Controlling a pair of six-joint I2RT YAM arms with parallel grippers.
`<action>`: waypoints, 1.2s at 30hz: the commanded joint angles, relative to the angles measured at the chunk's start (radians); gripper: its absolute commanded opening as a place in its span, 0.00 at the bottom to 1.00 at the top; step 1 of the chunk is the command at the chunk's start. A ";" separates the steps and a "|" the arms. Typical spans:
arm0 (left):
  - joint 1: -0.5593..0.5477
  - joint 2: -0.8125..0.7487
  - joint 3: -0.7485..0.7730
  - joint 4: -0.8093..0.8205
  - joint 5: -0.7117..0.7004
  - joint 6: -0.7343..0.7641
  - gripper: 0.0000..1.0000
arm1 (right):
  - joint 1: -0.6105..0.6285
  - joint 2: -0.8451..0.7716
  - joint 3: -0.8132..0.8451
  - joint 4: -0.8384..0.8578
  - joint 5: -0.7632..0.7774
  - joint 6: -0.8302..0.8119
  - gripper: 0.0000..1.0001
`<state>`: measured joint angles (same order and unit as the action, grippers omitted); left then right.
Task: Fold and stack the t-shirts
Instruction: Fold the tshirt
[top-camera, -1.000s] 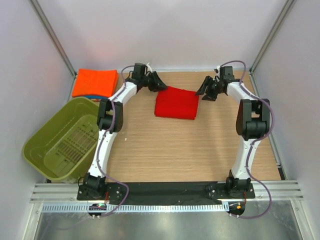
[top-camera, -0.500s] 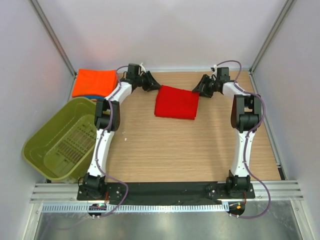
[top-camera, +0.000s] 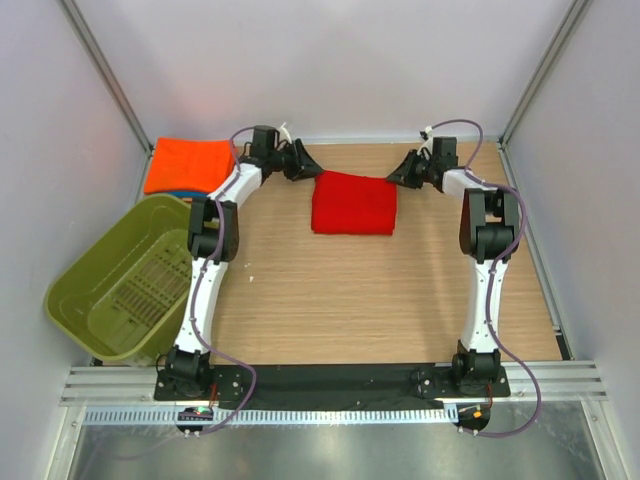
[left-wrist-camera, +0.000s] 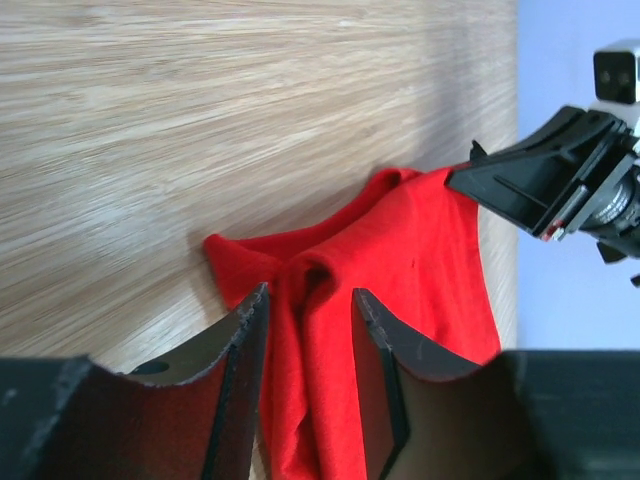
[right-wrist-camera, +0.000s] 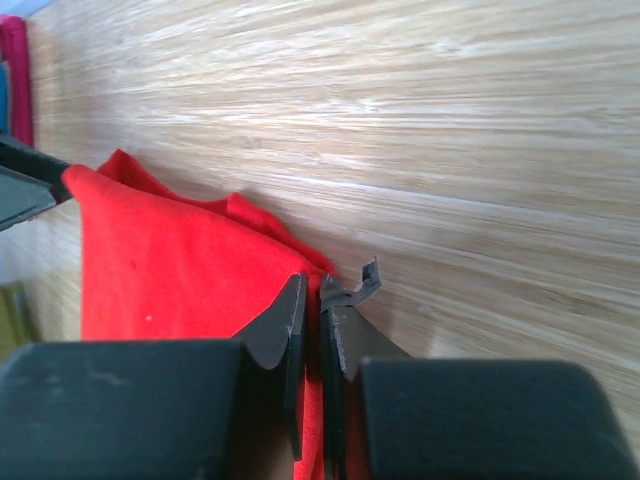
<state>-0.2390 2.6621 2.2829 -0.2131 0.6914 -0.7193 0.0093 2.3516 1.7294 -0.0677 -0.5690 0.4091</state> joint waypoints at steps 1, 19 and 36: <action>0.004 -0.013 0.026 0.073 0.091 0.060 0.41 | 0.003 -0.043 0.019 0.129 -0.055 0.013 0.05; 0.004 0.016 0.029 0.092 0.086 0.147 0.41 | 0.003 0.023 0.114 -0.061 -0.101 -0.026 0.56; -0.022 -0.132 -0.271 0.089 0.097 0.112 0.00 | 0.020 -0.205 -0.215 -0.077 -0.075 0.013 0.52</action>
<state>-0.2470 2.6289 2.0953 -0.1108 0.7860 -0.6197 0.0128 2.2620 1.5929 -0.1570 -0.6552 0.4061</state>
